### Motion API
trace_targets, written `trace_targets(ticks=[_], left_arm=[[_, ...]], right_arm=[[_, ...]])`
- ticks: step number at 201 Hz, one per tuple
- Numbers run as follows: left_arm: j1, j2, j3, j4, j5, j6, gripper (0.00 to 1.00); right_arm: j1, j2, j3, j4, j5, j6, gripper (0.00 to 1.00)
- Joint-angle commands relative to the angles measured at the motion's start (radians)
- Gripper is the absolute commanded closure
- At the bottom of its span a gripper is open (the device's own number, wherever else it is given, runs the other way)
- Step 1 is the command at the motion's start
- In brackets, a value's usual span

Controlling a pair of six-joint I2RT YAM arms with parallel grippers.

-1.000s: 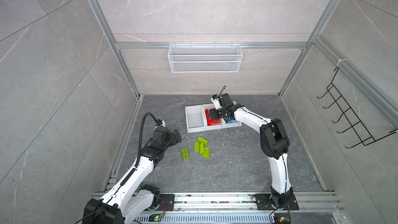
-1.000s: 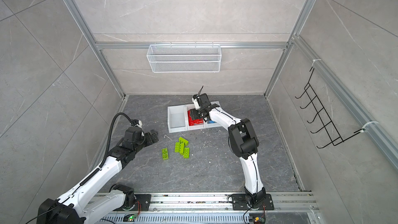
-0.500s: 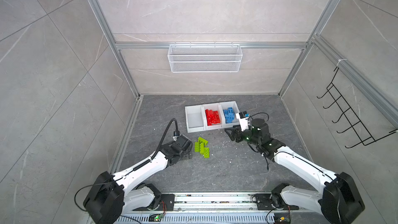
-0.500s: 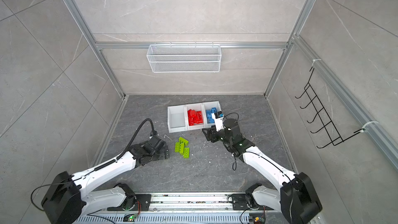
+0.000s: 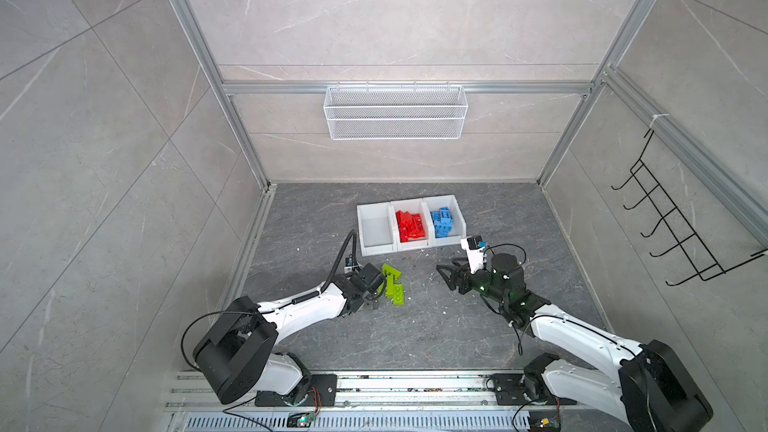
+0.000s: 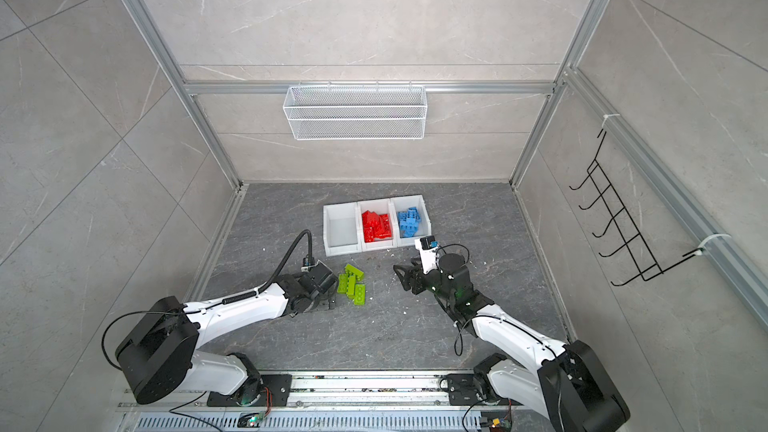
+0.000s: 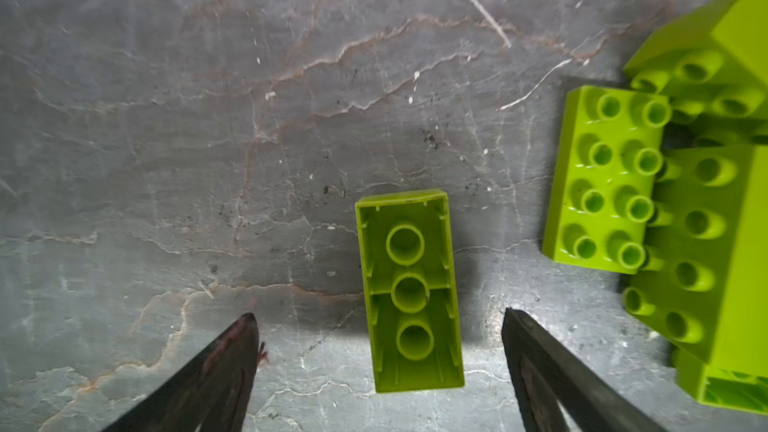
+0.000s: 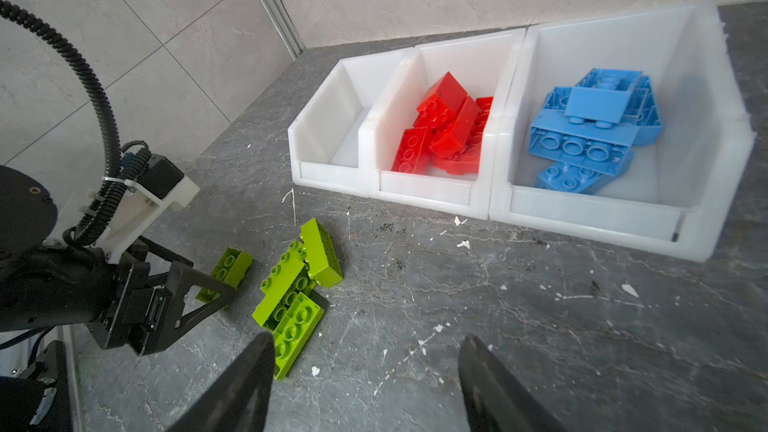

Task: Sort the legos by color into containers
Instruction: 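Move the left gripper over the lime-green bricks while the right gripper withdraws beside the bin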

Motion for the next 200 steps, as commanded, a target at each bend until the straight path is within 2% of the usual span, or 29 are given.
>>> trace_targets(ticks=[1,87,114,141,200], left_arm=[[-0.002,0.030,0.003,0.013,-0.007,-0.040,0.08],[-0.003,0.120,0.043,-0.004,-0.024,-0.042,0.20],[-0.003,0.101,0.028,0.006,-0.023,-0.049,0.27],[-0.003,0.065,0.009,0.017,-0.041,-0.059,0.29],[-0.003,0.044,-0.004,0.067,-0.074,-0.008,0.40]], right_arm=[[-0.001,0.007,0.004,0.047,-0.021,0.012,0.29],[0.000,-0.001,0.010,0.019,-0.007,-0.005,0.29],[-0.001,0.002,0.013,0.012,-0.008,-0.006,0.29],[0.000,0.015,0.020,0.009,-0.014,-0.008,0.29],[-0.001,0.022,0.027,-0.008,-0.009,-0.015,0.29]])
